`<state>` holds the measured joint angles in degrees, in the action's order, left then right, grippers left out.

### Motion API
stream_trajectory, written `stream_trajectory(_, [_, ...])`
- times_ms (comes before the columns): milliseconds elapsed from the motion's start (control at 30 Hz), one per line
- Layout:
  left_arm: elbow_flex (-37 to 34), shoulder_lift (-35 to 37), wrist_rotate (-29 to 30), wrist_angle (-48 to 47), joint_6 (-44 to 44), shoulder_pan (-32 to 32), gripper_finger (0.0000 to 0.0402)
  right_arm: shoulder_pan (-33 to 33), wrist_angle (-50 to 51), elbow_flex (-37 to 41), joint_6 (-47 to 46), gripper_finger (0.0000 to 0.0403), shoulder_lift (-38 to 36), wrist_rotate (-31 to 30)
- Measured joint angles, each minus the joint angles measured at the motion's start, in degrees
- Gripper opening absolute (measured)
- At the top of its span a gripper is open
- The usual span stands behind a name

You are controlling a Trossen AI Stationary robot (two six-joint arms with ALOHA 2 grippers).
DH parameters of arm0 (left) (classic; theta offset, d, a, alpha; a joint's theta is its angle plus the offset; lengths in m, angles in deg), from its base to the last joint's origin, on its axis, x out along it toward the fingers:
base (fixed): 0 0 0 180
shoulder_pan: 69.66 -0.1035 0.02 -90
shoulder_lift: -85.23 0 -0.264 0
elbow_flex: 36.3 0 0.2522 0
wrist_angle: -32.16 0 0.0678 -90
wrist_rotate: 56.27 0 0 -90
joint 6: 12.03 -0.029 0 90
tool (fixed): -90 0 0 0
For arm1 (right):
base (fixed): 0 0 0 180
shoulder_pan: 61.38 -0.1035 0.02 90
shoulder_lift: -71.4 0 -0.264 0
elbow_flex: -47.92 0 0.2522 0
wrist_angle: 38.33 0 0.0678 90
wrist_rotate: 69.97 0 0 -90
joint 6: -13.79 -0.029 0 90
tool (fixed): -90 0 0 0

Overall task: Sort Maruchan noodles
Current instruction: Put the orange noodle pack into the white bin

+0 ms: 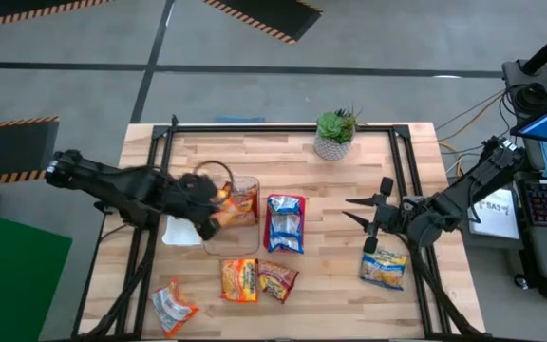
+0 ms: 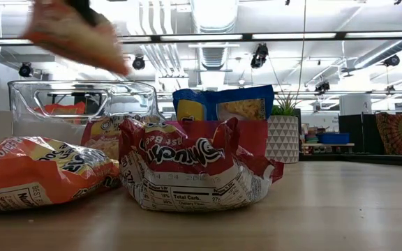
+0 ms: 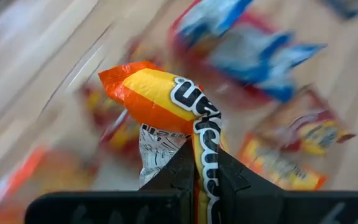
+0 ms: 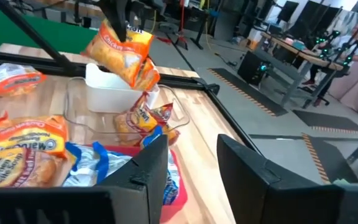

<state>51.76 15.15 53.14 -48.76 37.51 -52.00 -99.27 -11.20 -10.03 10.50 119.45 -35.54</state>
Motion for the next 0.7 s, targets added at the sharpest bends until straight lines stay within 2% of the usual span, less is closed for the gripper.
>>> stream_trajectory(200, [0.0, 0.9, -3.1, -19.9, 18.5, 0.0, 0.0006, 1.7, 0.5, 0.5, 0.4, 0.0125, 0.0, 0.0])
stream_trajectory(267, [-0.1, 0.2, -3.5, -23.5, 22.2, 0.0, 0.0006, 2.1, 1.4, 0.5, 0.3, 0.0125, 0.0, 0.0])
stream_trajectory(367, [-0.6, -0.4, -3.9, -21.3, 21.8, 0.0, 0.0006, 2.5, 1.9, 0.6, 0.4, 0.0125, 0.0, 0.0])
stream_trajectory(700, [-0.3, -5.7, -6.6, -22.8, 17.3, 0.2, 0.0006, 3.1, 2.9, 0.6, 0.4, 0.0125, 0.0, 0.0])
